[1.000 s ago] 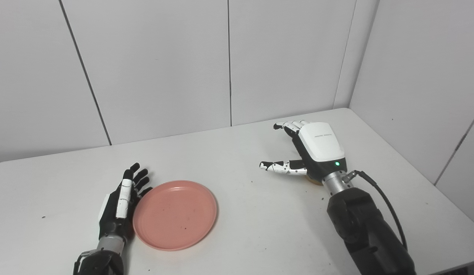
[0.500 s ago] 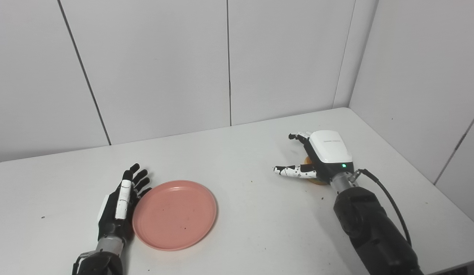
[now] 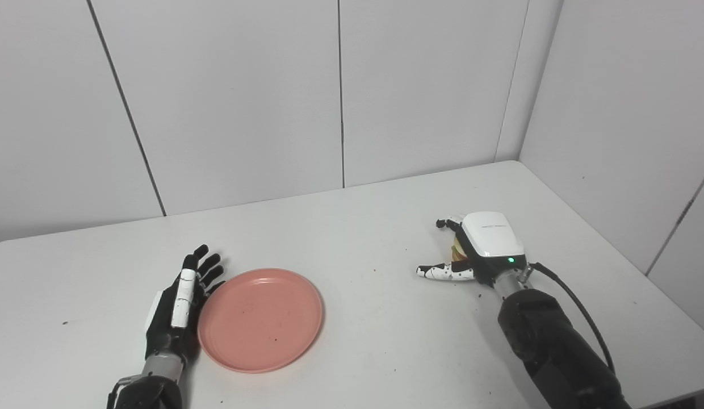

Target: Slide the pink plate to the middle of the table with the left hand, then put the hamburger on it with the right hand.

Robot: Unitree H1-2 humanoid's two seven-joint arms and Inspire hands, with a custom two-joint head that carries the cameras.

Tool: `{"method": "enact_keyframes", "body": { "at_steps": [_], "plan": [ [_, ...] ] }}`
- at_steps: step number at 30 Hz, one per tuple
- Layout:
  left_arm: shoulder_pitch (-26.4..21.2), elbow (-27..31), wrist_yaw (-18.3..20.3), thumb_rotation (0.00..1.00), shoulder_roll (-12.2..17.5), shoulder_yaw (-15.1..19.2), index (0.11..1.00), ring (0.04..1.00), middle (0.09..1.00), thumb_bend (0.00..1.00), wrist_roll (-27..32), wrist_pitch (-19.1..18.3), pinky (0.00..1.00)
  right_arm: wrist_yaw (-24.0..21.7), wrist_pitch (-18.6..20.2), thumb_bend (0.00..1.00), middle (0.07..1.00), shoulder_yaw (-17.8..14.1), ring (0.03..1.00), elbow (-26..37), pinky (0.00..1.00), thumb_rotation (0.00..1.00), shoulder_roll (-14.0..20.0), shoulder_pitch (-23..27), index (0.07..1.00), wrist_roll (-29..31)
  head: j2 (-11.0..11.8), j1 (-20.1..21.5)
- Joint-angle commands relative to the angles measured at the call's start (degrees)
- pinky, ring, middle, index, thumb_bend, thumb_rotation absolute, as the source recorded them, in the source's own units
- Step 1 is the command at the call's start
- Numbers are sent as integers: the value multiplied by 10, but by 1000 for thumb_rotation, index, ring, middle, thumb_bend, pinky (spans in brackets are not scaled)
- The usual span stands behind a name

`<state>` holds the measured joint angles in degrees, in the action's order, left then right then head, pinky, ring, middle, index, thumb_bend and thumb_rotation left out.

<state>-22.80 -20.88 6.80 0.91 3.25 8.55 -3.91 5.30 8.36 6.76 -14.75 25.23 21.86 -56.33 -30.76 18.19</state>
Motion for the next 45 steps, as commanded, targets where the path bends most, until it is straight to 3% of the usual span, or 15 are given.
{"method": "enact_keyframes", "body": {
  "at_steps": [1, 18, 30, 32, 34, 35, 37, 39, 45],
  "plan": [
    [-4, 1, -2, 881, 4, -3, 899, 898, 892, 854, -4, -9, 832, 16, 7, 838, 753, -3, 742, 0, 672, 724, 20, 23, 715, 6, 0, -1],
    [-4, 8, -3, 881, 6, -7, 886, 894, 883, 841, -5, -15, 821, 45, 10, 838, 719, 10, 701, -70, 626, 702, 42, 41, 703, 32, 1, -6],
    [-3, 14, -2, 879, 4, -10, 889, 895, 882, 841, -4, -20, 820, 43, 26, 846, 742, 18, 716, -90, 638, 711, 56, 32, 716, 45, 0, -15],
    [-2, 15, -3, 878, 4, -11, 891, 894, 881, 841, -4, -22, 819, 50, 29, 771, 735, 14, 663, -99, 540, 538, 55, 32, 707, 51, 0, -14],
    [-2, 16, -3, 878, 4, -11, 891, 892, 881, 839, -4, -23, 816, 65, 35, 704, 705, 13, 584, -113, 448, 262, 53, 34, 686, 52, -1, -14],
    [-2, 17, -2, 877, 4, -11, 893, 893, 882, 837, -4, -23, 818, 74, 39, 611, 632, 13, 478, -121, 364, 126, 52, 36, 579, 52, -1, -14],
    [-2, 18, -2, 877, 4, -11, 894, 894, 883, 836, -3, -25, 819, 88, 44, 554, 606, 12, 443, -137, 338, 122, 50, 40, 528, 57, -1, -14],
    [-2, 18, 0, 875, 3, -11, 893, 897, 888, 837, -1, -26, 820, 95, 47, 495, 601, 10, 483, -146, 333, 25, 50, 42, 500, 68, -1, -14],
    [-2, 18, 0, 875, 4, -12, 888, 893, 886, 835, -2, -25, 814, 100, 55, 477, 641, 13, 514, -146, 345, 0, 56, 38, 493, 86, -1, -14]
  ]
}}
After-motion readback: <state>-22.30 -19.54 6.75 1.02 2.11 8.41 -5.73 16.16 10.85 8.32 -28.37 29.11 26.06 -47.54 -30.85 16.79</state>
